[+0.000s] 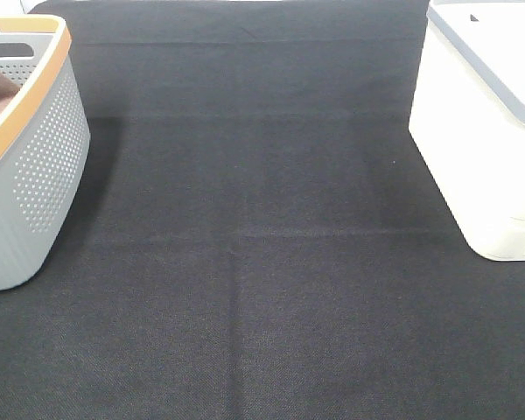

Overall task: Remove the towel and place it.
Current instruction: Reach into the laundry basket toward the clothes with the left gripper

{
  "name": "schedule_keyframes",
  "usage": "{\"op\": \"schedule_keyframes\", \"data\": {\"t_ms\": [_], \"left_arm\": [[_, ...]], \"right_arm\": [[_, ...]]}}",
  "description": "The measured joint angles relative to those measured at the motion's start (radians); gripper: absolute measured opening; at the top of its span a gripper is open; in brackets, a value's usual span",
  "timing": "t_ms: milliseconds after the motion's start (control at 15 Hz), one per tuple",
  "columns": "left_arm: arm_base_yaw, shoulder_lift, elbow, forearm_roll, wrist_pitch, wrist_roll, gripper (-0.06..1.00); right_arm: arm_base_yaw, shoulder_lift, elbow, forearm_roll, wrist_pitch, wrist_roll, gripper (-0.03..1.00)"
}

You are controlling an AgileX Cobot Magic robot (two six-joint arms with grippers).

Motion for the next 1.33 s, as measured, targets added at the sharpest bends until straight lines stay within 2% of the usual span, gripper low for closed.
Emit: {"op": "schedule_keyframes", "data": {"t_ms": [1333], "left_arm": [[0.000,0.000,0.000,0.000,0.000,0.000,0.80]], "right_arm": [[0.000,0.000,0.000,0.000,0.000,0.000,0.75]]}}
